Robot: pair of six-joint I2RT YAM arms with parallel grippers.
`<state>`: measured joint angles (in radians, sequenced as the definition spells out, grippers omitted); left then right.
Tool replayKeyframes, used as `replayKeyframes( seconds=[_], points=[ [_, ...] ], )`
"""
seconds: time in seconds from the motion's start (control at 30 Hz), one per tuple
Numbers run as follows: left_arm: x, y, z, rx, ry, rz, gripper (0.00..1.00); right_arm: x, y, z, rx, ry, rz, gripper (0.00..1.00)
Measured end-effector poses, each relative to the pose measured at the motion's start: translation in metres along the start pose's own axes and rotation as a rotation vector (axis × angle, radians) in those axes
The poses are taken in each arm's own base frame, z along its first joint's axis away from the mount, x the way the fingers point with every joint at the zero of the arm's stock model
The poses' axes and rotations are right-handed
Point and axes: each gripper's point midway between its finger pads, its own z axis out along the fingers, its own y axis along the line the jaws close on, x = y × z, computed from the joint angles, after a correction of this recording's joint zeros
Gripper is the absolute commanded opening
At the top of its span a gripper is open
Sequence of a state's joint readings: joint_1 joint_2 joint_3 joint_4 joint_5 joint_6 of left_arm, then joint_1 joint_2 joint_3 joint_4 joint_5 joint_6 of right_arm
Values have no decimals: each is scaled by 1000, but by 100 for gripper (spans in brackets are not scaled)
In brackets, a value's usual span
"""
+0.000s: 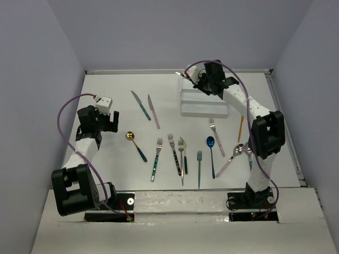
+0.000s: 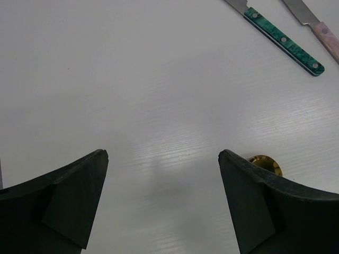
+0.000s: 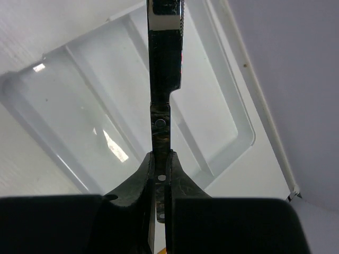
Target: Sort the eating utensils into containers
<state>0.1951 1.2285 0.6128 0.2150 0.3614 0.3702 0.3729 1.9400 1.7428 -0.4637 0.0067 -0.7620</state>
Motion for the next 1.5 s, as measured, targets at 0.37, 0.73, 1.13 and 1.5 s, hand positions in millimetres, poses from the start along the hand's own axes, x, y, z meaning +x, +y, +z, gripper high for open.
replayKeyframes(
  seconds=[0.37, 0.73, 1.13, 1.5],
  points=[
    [4, 1, 2, -3, 14, 3, 99, 70, 72, 5, -237, 92, -289, 0],
    [6, 1, 3, -1, 21, 1, 99, 92, 59, 16, -197, 195, -456, 0],
    [6, 1, 3, -1, 21, 1, 99, 103, 58, 20, -201, 230, -547, 1],
    [7, 1, 3, -5, 23, 0, 99, 112, 53, 22, -180, 262, -562, 16]
  ],
)
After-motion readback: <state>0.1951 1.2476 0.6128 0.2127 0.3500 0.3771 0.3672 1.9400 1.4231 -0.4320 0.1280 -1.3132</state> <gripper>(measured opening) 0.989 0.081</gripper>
